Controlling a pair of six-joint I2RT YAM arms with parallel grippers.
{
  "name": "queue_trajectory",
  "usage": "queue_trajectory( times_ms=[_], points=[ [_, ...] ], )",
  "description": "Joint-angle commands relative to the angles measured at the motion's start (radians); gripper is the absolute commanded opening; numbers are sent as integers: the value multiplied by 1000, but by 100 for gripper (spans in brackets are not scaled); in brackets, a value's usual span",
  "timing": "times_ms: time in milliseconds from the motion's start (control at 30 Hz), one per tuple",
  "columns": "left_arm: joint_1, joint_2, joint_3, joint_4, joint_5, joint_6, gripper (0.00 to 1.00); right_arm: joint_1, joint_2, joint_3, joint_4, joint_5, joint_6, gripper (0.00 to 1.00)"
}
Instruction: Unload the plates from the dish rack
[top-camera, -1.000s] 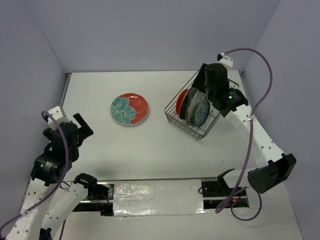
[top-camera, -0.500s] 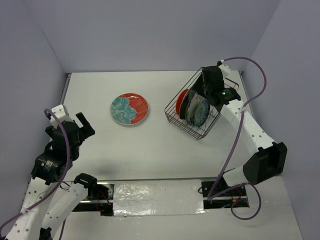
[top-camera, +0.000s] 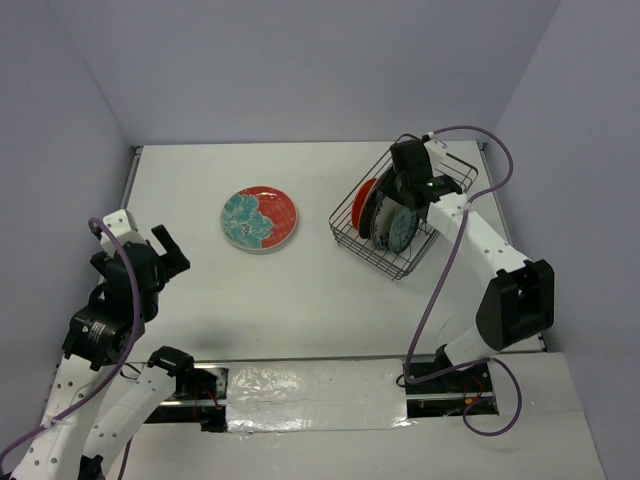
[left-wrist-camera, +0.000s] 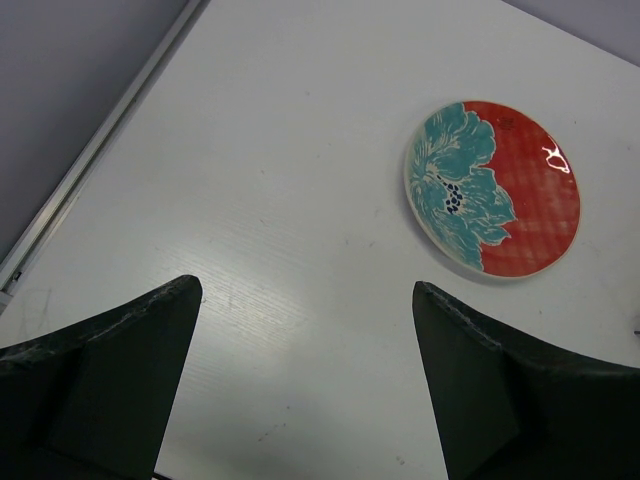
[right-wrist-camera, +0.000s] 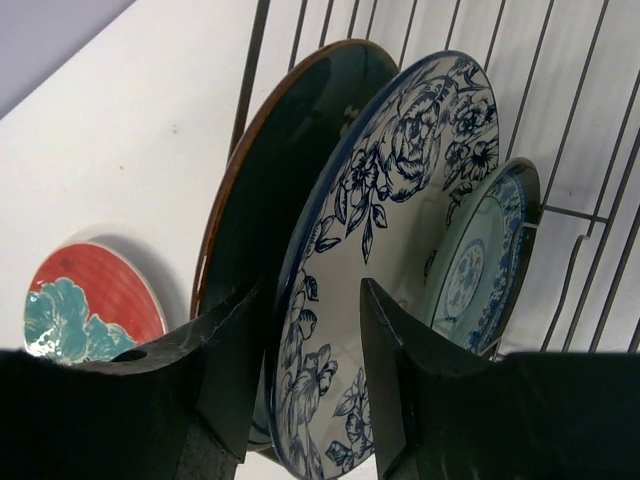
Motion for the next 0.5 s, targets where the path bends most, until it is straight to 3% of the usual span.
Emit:
queue_trajectory(
  times_ms=[0, 133, 400, 467],
  points=[
    [0, -5, 0, 38, 1, 12, 100, -6, 2, -4, 45, 8, 17, 48],
    [0, -3, 0, 40, 4, 13, 99, -9, -22, -12, 39, 15, 17, 42],
    [0, -3, 0, 41, 7, 15, 100, -24, -101, -59, 50, 17, 6, 18],
    [2, -5, 0, 41, 7, 15, 100, -28, -114, -71, 53, 6, 3, 17]
  ],
)
